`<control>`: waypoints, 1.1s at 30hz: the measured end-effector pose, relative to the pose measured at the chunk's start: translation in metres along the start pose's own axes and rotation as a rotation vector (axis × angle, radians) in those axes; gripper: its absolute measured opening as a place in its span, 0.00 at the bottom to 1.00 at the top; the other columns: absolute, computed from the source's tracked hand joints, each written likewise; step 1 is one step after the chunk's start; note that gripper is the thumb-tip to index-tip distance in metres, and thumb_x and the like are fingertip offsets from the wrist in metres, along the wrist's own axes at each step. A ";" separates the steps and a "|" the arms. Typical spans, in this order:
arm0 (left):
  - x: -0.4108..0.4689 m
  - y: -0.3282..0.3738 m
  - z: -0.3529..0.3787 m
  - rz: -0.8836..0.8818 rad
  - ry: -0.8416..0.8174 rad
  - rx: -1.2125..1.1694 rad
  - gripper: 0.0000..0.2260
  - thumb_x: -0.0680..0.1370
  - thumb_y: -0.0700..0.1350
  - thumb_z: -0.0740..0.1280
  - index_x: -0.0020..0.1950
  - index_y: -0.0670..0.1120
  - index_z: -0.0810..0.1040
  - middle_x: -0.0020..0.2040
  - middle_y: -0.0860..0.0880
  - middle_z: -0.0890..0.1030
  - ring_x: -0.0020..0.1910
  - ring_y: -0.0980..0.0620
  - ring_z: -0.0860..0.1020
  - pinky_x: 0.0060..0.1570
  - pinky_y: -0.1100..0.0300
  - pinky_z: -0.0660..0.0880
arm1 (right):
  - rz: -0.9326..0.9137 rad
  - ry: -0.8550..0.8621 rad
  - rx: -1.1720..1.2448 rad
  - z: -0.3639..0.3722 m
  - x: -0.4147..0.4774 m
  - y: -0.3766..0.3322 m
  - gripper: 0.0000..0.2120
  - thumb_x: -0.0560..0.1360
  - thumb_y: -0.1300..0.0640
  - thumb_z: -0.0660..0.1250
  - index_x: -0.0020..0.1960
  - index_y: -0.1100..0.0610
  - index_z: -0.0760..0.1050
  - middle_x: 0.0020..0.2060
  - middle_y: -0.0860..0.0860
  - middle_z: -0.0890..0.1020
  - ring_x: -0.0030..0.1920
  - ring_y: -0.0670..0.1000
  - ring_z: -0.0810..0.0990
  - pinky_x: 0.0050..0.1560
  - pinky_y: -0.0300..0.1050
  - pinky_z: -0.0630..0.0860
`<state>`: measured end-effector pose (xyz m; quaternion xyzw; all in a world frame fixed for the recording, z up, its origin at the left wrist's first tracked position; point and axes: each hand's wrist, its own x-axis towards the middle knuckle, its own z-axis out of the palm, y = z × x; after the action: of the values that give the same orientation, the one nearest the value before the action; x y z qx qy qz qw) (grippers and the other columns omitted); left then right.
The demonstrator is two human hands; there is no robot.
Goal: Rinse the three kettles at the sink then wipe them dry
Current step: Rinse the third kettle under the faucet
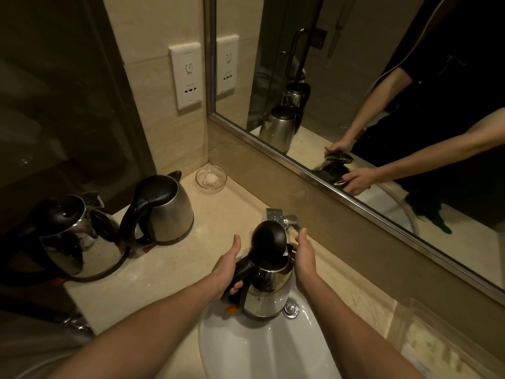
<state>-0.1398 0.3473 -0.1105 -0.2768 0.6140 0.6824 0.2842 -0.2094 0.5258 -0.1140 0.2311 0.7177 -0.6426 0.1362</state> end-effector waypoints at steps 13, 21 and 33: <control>0.002 -0.001 -0.003 0.001 0.000 0.016 0.39 0.72 0.79 0.47 0.32 0.44 0.71 0.24 0.47 0.71 0.21 0.51 0.67 0.27 0.59 0.66 | 0.008 -0.009 0.011 0.002 -0.001 -0.001 0.35 0.79 0.30 0.49 0.74 0.52 0.67 0.69 0.57 0.74 0.69 0.60 0.71 0.70 0.62 0.66; 0.000 0.001 -0.002 -0.007 0.008 0.029 0.39 0.72 0.78 0.46 0.33 0.44 0.72 0.24 0.46 0.71 0.21 0.51 0.68 0.26 0.60 0.66 | 0.013 0.007 0.020 0.003 0.000 -0.001 0.35 0.77 0.30 0.49 0.75 0.51 0.66 0.70 0.57 0.73 0.71 0.60 0.70 0.71 0.63 0.65; -0.002 0.003 -0.001 -0.004 0.001 0.032 0.37 0.72 0.79 0.47 0.35 0.46 0.72 0.24 0.47 0.70 0.20 0.51 0.67 0.25 0.59 0.65 | 0.022 -0.006 0.042 0.003 0.000 -0.001 0.38 0.75 0.28 0.50 0.74 0.52 0.66 0.69 0.58 0.73 0.70 0.61 0.70 0.71 0.64 0.65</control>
<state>-0.1404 0.3459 -0.1067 -0.2737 0.6244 0.6717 0.2898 -0.2100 0.5231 -0.1131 0.2400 0.7009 -0.6568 0.1406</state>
